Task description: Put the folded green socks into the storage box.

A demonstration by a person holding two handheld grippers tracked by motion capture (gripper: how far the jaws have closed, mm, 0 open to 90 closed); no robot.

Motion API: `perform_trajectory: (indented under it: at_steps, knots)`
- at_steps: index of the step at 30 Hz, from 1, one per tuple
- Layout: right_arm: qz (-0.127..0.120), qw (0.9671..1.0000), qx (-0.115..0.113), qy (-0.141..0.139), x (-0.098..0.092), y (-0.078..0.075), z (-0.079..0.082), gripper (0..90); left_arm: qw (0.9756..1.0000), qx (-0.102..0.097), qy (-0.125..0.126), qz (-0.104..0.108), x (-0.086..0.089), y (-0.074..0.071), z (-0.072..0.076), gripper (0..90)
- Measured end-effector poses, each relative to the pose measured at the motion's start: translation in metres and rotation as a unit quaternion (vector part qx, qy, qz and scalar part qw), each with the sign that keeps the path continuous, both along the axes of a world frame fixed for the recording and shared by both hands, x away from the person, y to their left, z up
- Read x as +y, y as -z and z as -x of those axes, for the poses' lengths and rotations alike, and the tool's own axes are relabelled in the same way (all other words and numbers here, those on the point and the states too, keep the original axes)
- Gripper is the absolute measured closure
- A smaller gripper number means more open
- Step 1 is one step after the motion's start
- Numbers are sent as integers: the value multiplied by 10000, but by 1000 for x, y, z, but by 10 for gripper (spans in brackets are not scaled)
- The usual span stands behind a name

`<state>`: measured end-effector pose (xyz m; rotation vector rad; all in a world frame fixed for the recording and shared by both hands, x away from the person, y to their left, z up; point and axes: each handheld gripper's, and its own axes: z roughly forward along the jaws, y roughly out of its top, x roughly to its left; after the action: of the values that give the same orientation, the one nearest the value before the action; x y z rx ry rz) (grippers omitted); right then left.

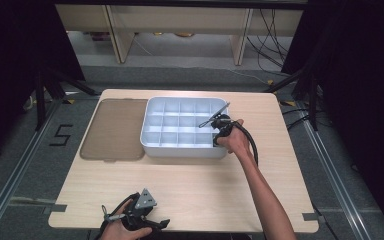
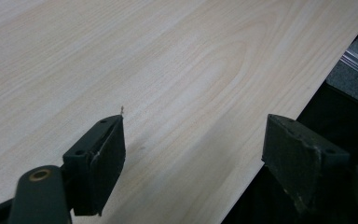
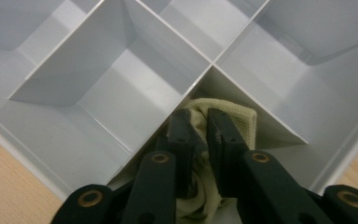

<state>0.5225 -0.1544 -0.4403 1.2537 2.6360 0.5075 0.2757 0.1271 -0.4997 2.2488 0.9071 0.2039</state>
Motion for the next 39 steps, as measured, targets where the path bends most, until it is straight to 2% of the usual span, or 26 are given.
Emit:
perform_trajectory:
  at_steps: [2, 3, 4, 5, 7, 9, 10, 11, 12, 14, 16, 17, 20, 21, 24, 25, 29, 32, 35, 37, 38, 39]
  knots:
    - [35, 10000, -58, -32, -2, -3, 1, 769, 10000, -4, 13, -10, 0, 0, 0, 207]
    - [-31, 9999, -135, -76, -3, -6, 2, 755, 10000, 17, 17, 32, 0, 0, 0, 207]
    - [-105, 9999, -67, -38, -5, -9, 2, 748, 10000, 18, 16, 31, 0, 0, 0, 207]
    - [-129, 9997, -208, -25, -7, -13, 4, 728, 10000, 4, 15, -11, 0, 0, 0, 207]
    - [-264, 9994, -224, 77, -11, -21, 6, 710, 10000, 1, 20, -19, 0, 0, -1, 207]
    - [-427, 9987, -281, 67, -16, -26, 7, 695, 10000, 34, -15, 53, -1, 1, 0, 207]
    - [-434, 9982, -385, 158, -17, -29, 8, 691, 10000, -3, 7, -7, 0, 1, -1, 207]
    - [-495, 9976, -470, 115, -19, -30, 9, 685, 10000, 8, 11, 28, 0, 0, -1, 207]
    - [-541, 9974, -469, 120, -21, -32, 9, 684, 10000, 19, 39, 21, 0, 0, -1, 207]
    - [-551, 9972, -501, 99, -23, -34, 10, 692, 9999, 77, -42, 77, -1, 0, 0, 207]
    - [-668, 9964, -514, 101, -25, -36, 12, 703, 10000, 30, 28, 47, 0, 0, 0, 207]
    - [-684, 9961, -561, 2, -26, -37, 13, 706, 9999, 63, -31, 84, 0, 0, 0, 207]
    - [-767, 9951, -624, 83, -28, -42, 16, 707, 9999, 58, -60, 70, 0, 0, 0, 207]
    - [-791, 9949, -621, 60, -29, -44, 18, 706, 10000, 10, 14, 30, 1, -1, -1, 207]
    - [-842, 9940, -702, 48, -33, -47, 21, 704, 10000, 37, -64, 61, 1, -1, 0, 207]
    - [-884, 9938, -675, 58, -34, -48, 22, 701, 9999, 42, -82, 84, 1, -2, 0, 207]
    - [-960, 9920, -823, 43, -42, -52, 28, 677, 9999, 16, -107, 71, 2, -2, -1, 207]
    - [-1082, 9910, -786, 107, -45, -53, 33, 667, 9999, 25, -132, 97, 3, -2, -1, 207]
    - [-1148, 9891, -916, 68, -51, -53, 37, 657, 9999, 27, -114, 93, 3, -3, -1, 207]
    - [-1256, 9883, -840, 187, -52, -53, 42, 647, 9999, 12, -129, 55, 3, -2, -1, 207]
    - [-1251, 9876, -936, 125, -55, -52, 43, 641, 9999, 7, -132, 46, 3, -2, -1, 207]
    - [-1245, 9882, -893, 97, -57, -53, 45, 638, 9999, 26, -126, 52, 2, -2, -1, 207]
